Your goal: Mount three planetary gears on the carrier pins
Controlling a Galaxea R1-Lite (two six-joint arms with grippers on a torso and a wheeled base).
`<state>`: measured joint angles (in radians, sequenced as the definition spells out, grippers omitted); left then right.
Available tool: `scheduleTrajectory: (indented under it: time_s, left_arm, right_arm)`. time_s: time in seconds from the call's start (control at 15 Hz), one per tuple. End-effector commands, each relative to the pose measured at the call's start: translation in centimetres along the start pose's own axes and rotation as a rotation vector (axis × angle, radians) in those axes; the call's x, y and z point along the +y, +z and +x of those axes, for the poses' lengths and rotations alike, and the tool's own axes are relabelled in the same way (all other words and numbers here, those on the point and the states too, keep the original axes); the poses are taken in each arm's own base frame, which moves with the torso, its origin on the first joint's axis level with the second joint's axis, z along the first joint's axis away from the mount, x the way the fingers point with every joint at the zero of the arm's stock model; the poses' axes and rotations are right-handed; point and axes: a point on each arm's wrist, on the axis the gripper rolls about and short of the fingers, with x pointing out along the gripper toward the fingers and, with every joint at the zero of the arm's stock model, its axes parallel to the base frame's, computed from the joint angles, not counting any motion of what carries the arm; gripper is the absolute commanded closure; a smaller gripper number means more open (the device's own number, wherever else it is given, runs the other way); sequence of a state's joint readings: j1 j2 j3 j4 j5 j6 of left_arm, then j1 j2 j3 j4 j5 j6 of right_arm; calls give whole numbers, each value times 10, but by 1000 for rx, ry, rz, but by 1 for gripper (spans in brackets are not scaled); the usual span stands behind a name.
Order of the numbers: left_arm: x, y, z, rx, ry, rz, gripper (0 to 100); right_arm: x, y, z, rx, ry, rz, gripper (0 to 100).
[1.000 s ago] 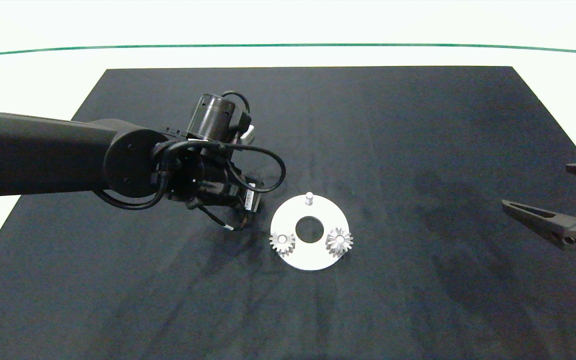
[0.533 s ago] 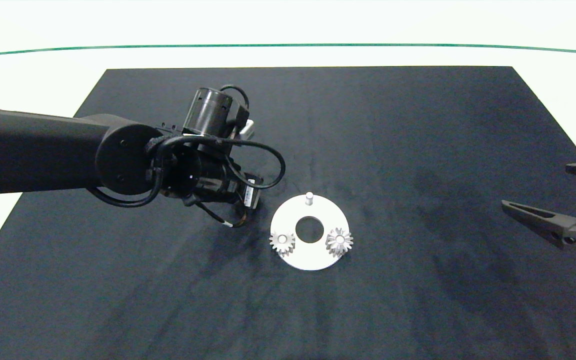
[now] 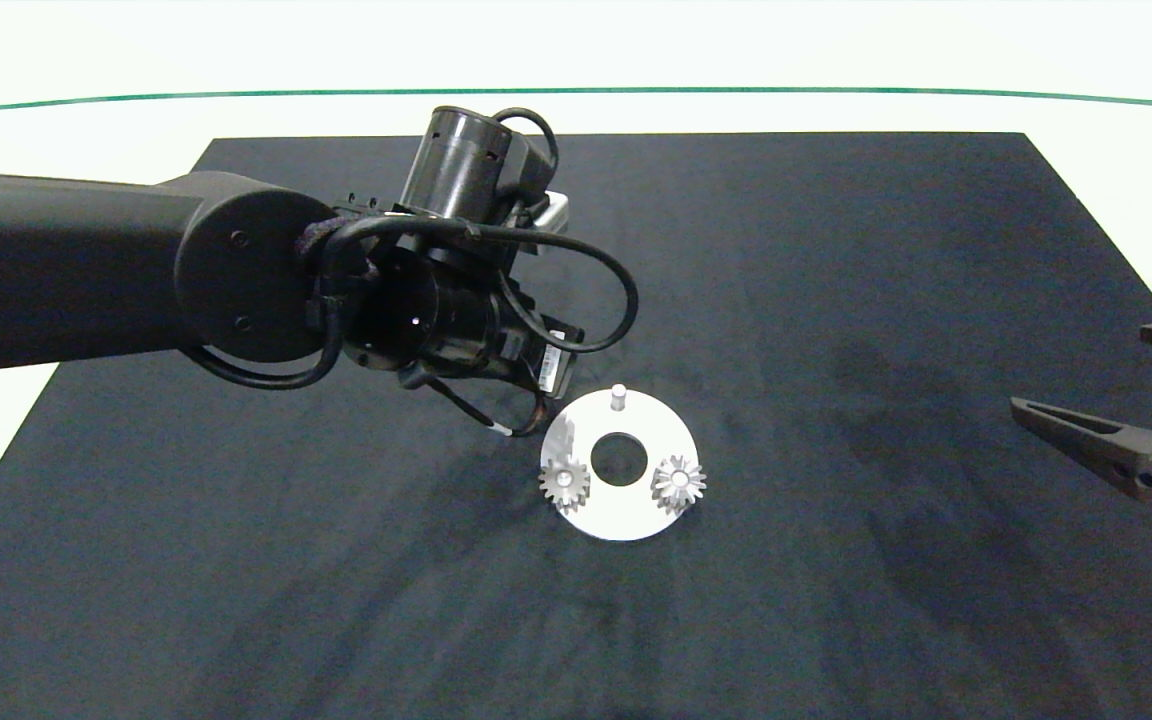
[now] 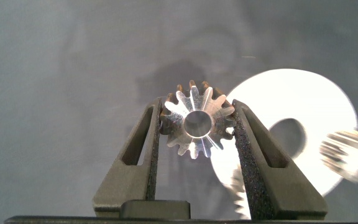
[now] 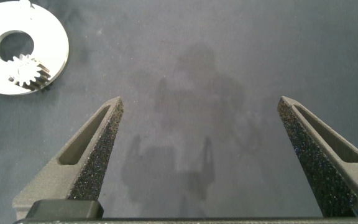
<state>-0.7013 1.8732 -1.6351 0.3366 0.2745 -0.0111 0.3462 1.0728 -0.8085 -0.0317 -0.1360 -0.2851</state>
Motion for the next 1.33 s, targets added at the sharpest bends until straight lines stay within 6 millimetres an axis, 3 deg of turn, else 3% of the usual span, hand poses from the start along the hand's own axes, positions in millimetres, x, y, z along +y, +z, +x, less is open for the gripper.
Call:
scheduleTrajectory:
  time_s: [0.07, 0.73, 1.33]
  left_arm:
    - [-30, 1, 1, -4, -62, 50, 81]
    - [-43, 8, 31, 27, -66, 102, 81]
    - [-40, 5, 30, 47, -60, 107, 81]
  right_arm:
    - [-1, 1, -5, -15, -5, 0, 0]
    - [-1, 1, -5, -17, -4, 2, 0]
    - [-1, 1, -5, -15, -1, 0, 0]
